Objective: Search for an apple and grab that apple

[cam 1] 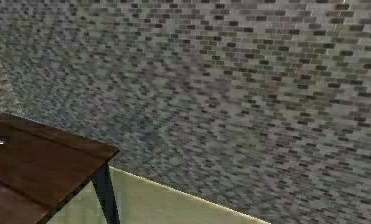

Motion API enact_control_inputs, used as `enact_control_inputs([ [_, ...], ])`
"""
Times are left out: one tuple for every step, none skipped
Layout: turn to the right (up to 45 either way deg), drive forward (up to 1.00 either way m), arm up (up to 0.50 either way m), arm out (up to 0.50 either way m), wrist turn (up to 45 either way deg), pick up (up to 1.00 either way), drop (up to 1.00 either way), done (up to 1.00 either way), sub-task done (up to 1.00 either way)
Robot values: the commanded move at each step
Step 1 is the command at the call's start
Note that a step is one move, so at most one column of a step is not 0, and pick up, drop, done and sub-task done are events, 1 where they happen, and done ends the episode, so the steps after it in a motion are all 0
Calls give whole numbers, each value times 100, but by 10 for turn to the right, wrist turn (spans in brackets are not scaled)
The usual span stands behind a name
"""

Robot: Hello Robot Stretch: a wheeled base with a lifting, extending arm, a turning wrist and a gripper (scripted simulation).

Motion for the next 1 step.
enact_control_inputs([
  [-390,0,0,0,0,0,0,0,0],
])
